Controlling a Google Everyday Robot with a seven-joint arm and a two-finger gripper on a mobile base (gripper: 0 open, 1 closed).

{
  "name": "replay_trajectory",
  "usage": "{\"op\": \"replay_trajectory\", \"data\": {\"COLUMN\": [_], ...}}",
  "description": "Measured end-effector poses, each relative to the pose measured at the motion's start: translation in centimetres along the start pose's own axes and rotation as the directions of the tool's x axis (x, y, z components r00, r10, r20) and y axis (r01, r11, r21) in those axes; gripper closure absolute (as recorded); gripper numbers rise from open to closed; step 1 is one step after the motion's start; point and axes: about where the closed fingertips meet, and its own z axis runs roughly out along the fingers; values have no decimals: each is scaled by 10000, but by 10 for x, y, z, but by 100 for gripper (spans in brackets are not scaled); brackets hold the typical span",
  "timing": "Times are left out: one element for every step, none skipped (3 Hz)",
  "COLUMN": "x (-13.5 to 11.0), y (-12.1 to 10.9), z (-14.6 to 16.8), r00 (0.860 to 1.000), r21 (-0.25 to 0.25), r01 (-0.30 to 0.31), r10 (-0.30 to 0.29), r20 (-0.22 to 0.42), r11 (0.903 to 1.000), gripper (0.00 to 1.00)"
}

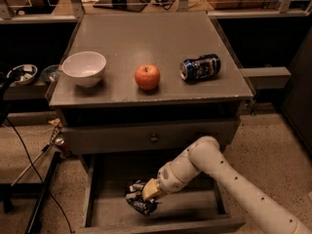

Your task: Place blue chip bag into middle drawer

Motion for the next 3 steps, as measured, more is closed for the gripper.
{"op": "replay_trajectory", "data": {"x": [4, 4, -2], "y": [-21, -21, -18], "z": [12, 12, 4], "r00": [9985, 9985, 9992], "r21": [27, 24, -723], "r01": [-465, -465, -398], "r10": [466, 465, 397], "r20": [-301, -300, -22], "r11": [9989, 9989, 9966], "gripper": [100, 100, 100]}}
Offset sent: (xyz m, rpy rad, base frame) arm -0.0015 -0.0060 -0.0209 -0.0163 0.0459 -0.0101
